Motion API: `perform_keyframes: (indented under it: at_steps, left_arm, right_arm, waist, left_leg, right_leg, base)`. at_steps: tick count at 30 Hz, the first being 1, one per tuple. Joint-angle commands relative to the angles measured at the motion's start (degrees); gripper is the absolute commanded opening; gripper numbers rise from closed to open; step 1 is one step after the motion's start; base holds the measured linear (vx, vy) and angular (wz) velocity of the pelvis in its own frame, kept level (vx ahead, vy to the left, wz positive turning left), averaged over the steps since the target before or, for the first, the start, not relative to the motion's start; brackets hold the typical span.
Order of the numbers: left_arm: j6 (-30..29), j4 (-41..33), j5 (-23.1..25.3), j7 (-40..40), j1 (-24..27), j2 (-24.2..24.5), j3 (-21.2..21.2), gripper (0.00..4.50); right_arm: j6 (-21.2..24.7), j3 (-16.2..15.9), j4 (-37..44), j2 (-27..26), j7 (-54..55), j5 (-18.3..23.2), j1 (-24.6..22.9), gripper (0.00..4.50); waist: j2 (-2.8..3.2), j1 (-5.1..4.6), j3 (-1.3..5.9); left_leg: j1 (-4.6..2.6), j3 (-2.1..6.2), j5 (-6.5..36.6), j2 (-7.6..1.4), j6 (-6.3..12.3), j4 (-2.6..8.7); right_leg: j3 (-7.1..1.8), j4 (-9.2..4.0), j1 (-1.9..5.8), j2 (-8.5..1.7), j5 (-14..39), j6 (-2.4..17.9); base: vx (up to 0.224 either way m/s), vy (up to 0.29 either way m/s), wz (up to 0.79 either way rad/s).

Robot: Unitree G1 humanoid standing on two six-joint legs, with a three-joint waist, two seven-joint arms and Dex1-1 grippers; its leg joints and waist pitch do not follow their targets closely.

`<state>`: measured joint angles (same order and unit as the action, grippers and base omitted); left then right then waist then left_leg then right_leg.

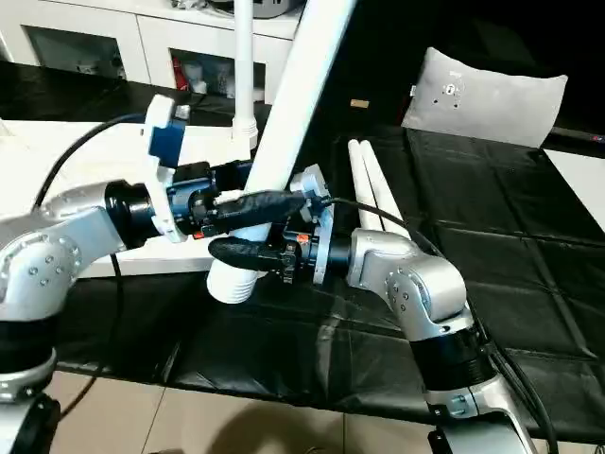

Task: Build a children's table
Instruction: Pick table leg

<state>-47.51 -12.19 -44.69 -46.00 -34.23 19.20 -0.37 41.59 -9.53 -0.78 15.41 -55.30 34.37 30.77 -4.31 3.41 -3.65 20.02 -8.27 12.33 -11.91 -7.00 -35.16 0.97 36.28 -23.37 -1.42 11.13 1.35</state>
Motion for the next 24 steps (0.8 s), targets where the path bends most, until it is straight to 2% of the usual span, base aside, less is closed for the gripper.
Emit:
perform_keyframes:
  at_steps: [1, 3, 5, 8, 9, 10, 12, 13, 16, 20, 21, 22, 24]
  left_arm:
    - [2.42, -1.47, -2.78, -0.09, -0.64, -2.50, 2.31, 4.26]
    - [2.23, -1.06, -4.27, 0.72, -0.57, -3.57, 3.66, 4.36]
    - [2.82, -0.35, -6.98, 3.16, -0.61, -6.25, 6.74, 4.37]
    - [2.90, -0.18, -7.51, 3.79, -0.68, -6.73, 7.38, 4.37]
    - [3.47, 0.32, -8.01, 5.43, -0.97, -7.62, 8.38, 4.37]
    - [3.63, 0.53, -8.08, 6.00, -1.12, -7.89, 8.70, 4.37]
    - [3.90, 2.08, -6.53, 9.77, -2.11, -8.96, 9.70, 4.37]
    - [4.69, 3.82, -3.57, 12.62, -2.90, -9.48, 9.73, 4.37]
    - [5.64, 6.52, -1.41, 16.49, -3.97, -10.32, 10.53, 4.37]
    - [9.26, 13.47, 3.03, 25.83, -6.47, -11.45, 12.78, 4.37]
    - [9.57, 14.36, 3.55, 26.96, -6.84, -11.45, 13.01, 4.37]
    - [9.21, 14.36, 4.04, 26.45, -6.96, -11.01, 12.24, 4.37]
    - [8.65, 13.73, 4.54, 25.73, -6.90, -10.74, 11.18, 4.37]
  right_arm:
    - [0.94, 0.04, -1.80, 0.41, 2.39, -1.39, -1.07, 1.91]
    - [0.83, 0.04, -1.70, 0.40, 2.44, -1.40, -1.20, 1.91]
    - [-0.12, 0.47, -1.49, -0.13, 3.16, -1.44, -1.53, 1.91]
    - [-0.25, 0.65, -1.48, -0.40, 3.45, -1.39, -1.57, 1.91]
    - [-0.68, 1.30, -1.41, -1.11, 4.31, -1.48, -1.61, 1.91]
    - [-0.76, 1.57, -1.39, -1.37, 4.71, -1.46, -1.60, 1.91]
    - [-1.18, 2.18, -1.09, -2.11, 6.16, -1.75, -1.48, 1.90]
    - [-1.72, 1.95, -0.82, -2.17, 7.33, -2.64, -1.28, 1.90]
    - [-1.69, 1.81, -0.72, -2.25, 7.96, -2.89, -1.09, 1.90]
    - [-3.18, 0.42, -0.75, -1.54, 7.65, -4.67, -0.93, 1.90]
    - [-3.68, 0.25, -0.81, -1.58, 7.66, -4.95, -0.95, 1.90]
    - [-4.69, -0.23, -0.84, -1.46, 7.62, -5.71, -1.02, 1.90]
    - [-5.14, -0.51, -0.88, -1.37, 7.66, -6.14, -1.07, 1.90]
  waist:
    - [0.81, 0.02, 4.15]
    - [0.66, 0.10, 4.19]
    - [0.76, 0.18, 4.19]
    - [0.68, 0.08, 4.15]
    - [0.91, 0.10, 4.15]
    - [0.83, 0.00, 4.13]
    - [0.90, -0.07, 4.14]
    - [0.97, -0.07, 4.15]
    - [0.95, -0.02, 4.15]
    - [0.93, -0.02, 4.20]
    - [1.13, 0.01, 4.24]
    - [0.97, 0.04, 4.30]
    - [1.09, 0.00, 4.30]
  left_leg:
    - [0.40, -0.94, 0.15, -0.37, -0.44, 3.78]
    - [0.47, -0.98, 0.11, -0.24, -0.46, 3.71]
    - [0.48, -0.90, 0.45, -0.22, -0.53, 3.71]
    - [0.44, -0.89, 1.26, -0.26, -0.35, 3.78]
    - [0.38, -0.87, 1.41, -0.28, -0.39, 3.78]
    - [0.43, -0.91, 1.35, -0.32, -0.48, 3.77]
    - [0.39, -0.87, 1.71, -0.33, -0.59, 3.75]
    - [0.32, -0.81, 1.95, -0.33, -0.52, 3.79]
    - [0.30, -0.78, 1.95, -0.31, -0.52, 3.77]
    - [0.43, -0.65, 1.78, -0.18, -0.34, 3.72]
    - [0.36, -0.61, 1.96, -0.16, -0.28, 3.68]
    - [0.38, -0.60, 1.55, -0.26, -0.28, 3.67]
    - [0.30, -0.61, 1.16, -0.35, -0.33, 3.68]
  right_leg:
    - [-2.15, -3.33, 4.15, -4.25, 2.14, 10.54]
    - [-2.16, -3.37, 4.26, -4.22, 1.50, 10.91]
    - [-2.10, -3.34, 4.27, -4.23, 1.53, 11.05]
    - [-2.08, -3.51, 4.21, -4.17, 2.80, 10.82]
    - [-2.08, -3.49, 4.15, -4.20, 3.04, 10.78]
    - [-2.12, -3.52, 4.14, -4.21, 2.99, 10.84]
    - [-2.06, -3.61, 4.15, -4.15, 3.05, 10.73]
    - [-2.05, -3.69, 4.13, -4.08, 3.80, 10.06]
    - [-2.06, -3.77, 4.19, -4.12, 4.39, 9.41]
    - [-2.03, -3.92, 4.31, -4.04, 4.06, 8.74]
    - [-2.04, -3.92, 4.29, -4.11, 4.45, 8.52]
    - [-2.02, -3.87, 4.25, -4.21, 4.31, 8.54]
    - [-2.01, -3.71, 4.13, -4.23, 3.54, 9.22]
  base:
    - [0.000, 0.000, 0.00]
    - [0.000, 0.000, 0.00]
    - [0.000, 0.000, 0.00]
    - [0.000, 0.000, 0.00]
    - [0.000, 0.000, 0.00]
    - [0.000, 0.000, 0.00]
    - [0.000, 0.000, 0.00]
    - [0.000, 0.000, 0.00]
    - [0.000, 0.000, 0.00]
    - [0.000, 0.000, 0.00]
    - [0.000, 0.000, 0.00]
    - [0.000, 0.000, 0.00]
    - [0.000, 0.000, 0.00]
